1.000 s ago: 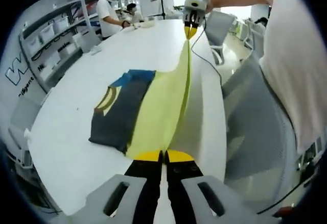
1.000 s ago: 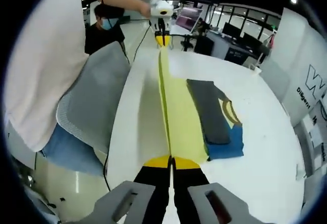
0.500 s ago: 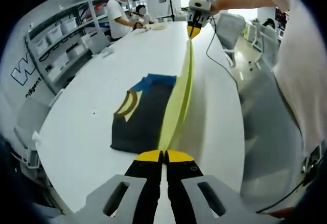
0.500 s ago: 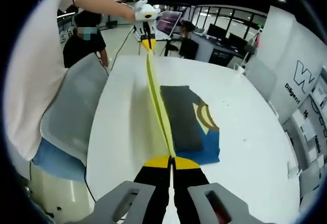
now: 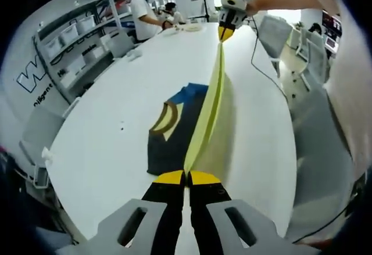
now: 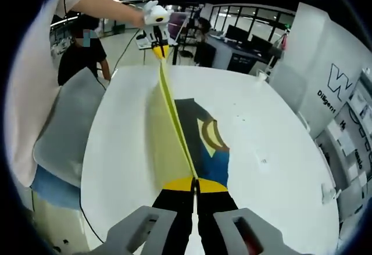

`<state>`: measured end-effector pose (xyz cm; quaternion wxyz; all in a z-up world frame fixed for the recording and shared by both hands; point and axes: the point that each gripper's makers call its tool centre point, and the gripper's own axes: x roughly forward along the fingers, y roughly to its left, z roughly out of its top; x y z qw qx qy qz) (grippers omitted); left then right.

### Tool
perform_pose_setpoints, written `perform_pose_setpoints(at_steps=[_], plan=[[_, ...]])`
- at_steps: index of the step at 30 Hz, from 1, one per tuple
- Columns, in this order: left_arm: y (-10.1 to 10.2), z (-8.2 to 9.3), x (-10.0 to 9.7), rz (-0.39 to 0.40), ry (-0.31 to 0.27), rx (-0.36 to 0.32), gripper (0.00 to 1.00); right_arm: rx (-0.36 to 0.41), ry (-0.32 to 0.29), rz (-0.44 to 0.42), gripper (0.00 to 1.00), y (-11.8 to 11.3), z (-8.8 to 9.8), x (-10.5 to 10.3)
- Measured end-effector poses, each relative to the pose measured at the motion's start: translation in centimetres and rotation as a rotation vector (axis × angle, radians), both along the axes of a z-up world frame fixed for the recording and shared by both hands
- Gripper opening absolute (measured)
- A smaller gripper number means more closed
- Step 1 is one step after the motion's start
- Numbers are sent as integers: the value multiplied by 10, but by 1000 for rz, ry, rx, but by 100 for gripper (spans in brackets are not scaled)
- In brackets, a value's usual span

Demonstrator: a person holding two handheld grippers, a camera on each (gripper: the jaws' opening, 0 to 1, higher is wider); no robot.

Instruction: Fold the garment on the visible template until the final outline fits inside the template.

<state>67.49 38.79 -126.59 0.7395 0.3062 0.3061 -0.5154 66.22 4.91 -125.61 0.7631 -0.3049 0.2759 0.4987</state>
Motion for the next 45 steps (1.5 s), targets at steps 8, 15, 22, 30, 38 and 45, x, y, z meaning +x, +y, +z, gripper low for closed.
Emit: perform_pose_setpoints(at_steps=[8,15,22,30,38,45], plan=[[-2,-12,38,33,11,8,2,-7,18,-21,0,-3,-12,32],[-6,-27,69,67,35,13,2,0,50,-52,0,-6,-29,56],[-8,-49,97,97,67,21,2,1,87,-84,0,-9,-52,81],[-9,-70,124,148,102,23,2,11,122,-147,0,-11,-78,110],[-10,-104,150,245,181,7,2,-3,165,-203,0,-12,-106,133],[-11,-127,163,312,232,-2,3,-25,183,-237,0,-12,-128,145]])
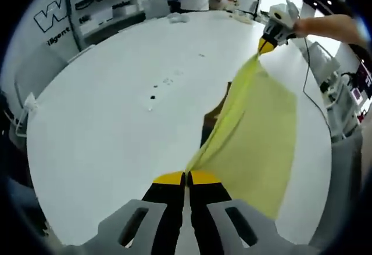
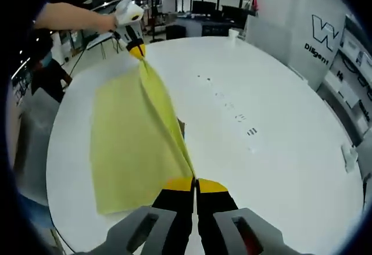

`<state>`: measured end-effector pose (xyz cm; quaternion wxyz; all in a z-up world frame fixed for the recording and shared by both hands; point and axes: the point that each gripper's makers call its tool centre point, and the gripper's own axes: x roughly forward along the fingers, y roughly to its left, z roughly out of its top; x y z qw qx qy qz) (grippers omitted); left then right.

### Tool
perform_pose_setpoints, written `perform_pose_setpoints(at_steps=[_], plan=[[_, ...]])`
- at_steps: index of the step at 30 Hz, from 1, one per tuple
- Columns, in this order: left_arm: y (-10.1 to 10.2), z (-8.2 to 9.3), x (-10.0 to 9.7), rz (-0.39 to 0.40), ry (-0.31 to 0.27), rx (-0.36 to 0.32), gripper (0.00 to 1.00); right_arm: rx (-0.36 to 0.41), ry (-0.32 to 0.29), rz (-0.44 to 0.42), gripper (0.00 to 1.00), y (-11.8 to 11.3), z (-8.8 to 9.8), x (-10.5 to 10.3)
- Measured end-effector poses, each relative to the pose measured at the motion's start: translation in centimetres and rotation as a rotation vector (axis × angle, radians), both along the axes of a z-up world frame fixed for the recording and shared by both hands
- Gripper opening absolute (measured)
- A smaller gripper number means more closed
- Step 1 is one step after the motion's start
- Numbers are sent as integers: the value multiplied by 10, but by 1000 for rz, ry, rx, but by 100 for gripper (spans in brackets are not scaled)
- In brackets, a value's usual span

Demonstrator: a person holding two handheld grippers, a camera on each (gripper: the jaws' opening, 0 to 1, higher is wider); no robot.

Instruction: Fold the garment on the visible template until the final outline fits inside the template.

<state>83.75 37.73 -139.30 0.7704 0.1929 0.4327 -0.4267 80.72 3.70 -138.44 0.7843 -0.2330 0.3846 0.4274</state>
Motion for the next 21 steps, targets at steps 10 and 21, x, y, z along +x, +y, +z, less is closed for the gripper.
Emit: perform_pose_setpoints(at_steps=[10,21], plan=[[5,-11,15,135,55,-74,2,10,31,-62,0,5,-23,10],[-2,-12,-3,27,2,-49,1,0,40,-145,0,2,-32,24]])
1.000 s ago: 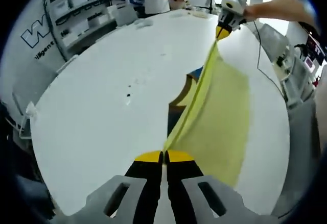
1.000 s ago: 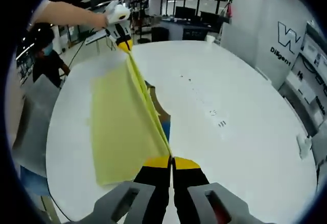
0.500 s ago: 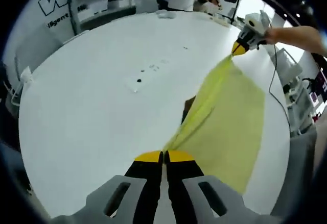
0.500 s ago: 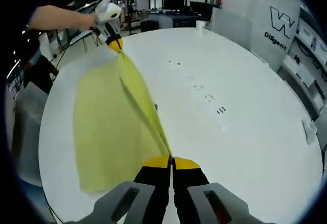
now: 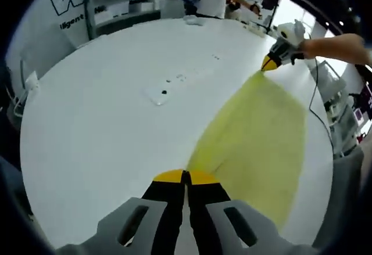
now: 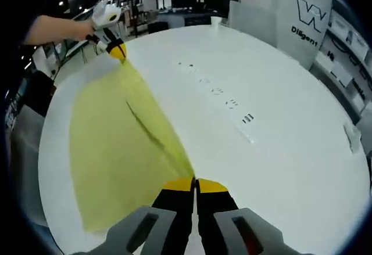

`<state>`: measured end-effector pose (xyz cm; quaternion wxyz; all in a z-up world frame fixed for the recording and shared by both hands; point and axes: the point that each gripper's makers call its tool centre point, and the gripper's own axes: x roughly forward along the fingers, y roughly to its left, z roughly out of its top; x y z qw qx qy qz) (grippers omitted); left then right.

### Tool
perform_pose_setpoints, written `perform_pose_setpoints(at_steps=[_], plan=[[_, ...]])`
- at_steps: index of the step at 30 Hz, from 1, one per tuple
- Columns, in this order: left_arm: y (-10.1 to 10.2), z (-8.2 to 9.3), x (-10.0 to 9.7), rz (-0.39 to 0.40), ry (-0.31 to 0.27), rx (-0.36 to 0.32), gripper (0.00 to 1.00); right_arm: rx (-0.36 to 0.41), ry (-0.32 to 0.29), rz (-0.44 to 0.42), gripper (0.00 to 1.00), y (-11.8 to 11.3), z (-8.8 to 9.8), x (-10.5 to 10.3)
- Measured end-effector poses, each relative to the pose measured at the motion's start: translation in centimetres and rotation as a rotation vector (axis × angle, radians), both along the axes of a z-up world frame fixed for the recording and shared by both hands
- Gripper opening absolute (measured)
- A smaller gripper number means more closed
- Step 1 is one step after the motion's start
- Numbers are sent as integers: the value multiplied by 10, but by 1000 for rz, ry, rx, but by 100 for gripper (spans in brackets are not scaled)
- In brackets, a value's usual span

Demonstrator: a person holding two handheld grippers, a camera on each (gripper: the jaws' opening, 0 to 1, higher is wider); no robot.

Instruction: Fold the garment on the visible template until the final outline fits inside the template.

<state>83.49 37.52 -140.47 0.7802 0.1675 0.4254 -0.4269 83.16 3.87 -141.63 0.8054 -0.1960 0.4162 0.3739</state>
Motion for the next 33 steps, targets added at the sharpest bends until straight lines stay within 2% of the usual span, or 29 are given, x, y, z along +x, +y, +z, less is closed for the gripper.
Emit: perform_pose_setpoints(at_steps=[3,5,6,7,10,13,18,23,30,33], plan=[[2,8,-6,-11,-27,-2,1,3,-15,-10,0,-1,1,2],[8,12,-2,-10,-64,16,1,12,-33,-20,0,-2,4,2],[11,15,-2,-8,-69,16,2,51,-33,-11,0,3,6,-2],[13,16,-3,-14,-76,18,5,45,-38,2,0,3,7,-4],[8,23,-7,-92,-121,-4,13,63,-65,57,1,8,10,-10],[8,18,-12,-121,-116,21,17,30,-54,71,3,2,6,-16],[5,12,-9,-101,-102,24,12,36,-57,56,2,-2,8,-18],[5,7,-17,-99,-80,27,14,51,-56,66,4,0,9,-28],[6,11,-34,-89,-84,-2,16,78,-78,82,6,3,17,-46],[9,15,-45,-74,-89,-28,17,96,-84,82,10,5,18,-61]])
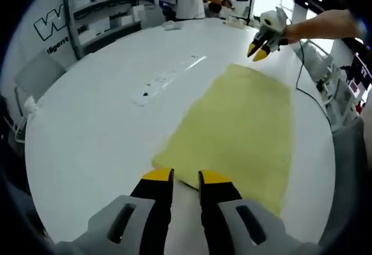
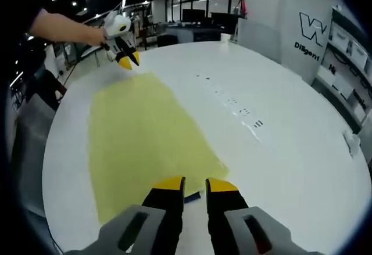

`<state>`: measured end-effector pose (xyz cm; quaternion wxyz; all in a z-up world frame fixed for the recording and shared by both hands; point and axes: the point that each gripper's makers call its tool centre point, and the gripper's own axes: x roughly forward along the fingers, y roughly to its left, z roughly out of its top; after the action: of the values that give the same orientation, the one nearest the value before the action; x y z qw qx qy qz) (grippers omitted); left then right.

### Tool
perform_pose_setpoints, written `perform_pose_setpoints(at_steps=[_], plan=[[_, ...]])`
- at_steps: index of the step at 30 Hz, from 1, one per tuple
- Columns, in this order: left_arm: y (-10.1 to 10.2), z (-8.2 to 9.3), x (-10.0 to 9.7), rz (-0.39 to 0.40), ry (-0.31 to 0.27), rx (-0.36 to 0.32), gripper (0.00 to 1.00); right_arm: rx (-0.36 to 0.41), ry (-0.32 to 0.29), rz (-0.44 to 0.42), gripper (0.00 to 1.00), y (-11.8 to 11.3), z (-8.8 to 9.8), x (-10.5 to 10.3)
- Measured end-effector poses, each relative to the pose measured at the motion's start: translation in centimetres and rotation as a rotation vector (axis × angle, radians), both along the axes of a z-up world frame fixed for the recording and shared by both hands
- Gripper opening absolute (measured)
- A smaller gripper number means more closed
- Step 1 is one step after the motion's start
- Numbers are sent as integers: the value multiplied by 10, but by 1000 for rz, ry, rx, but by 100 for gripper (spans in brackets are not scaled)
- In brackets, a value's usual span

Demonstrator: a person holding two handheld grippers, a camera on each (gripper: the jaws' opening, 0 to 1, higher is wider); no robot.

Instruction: Fold the garment on the visible template until the final outline fits inside the template.

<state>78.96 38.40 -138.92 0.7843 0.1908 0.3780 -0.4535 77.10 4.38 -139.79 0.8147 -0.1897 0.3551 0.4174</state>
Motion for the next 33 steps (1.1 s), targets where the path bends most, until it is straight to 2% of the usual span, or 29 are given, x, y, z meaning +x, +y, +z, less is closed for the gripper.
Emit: perform_pose_setpoints(at_steps=[5,8,11,16,26,33], plan=[[7,1,-29,14,2,-30,20,29,-4,14,14,5,-2,-30],[9,2,-44,37,0,-71,21,56,2,20,13,8,-3,-50],[13,-1,-64,43,0,-77,22,78,7,23,14,9,-5,-71],[13,-3,-90,76,4,-127,24,105,1,8,15,10,-5,-92],[12,-11,-116,146,1,-172,29,122,-2,-18,20,7,-9,-120],[23,-35,-127,189,23,-154,29,117,13,-30,22,6,-20,-132]])
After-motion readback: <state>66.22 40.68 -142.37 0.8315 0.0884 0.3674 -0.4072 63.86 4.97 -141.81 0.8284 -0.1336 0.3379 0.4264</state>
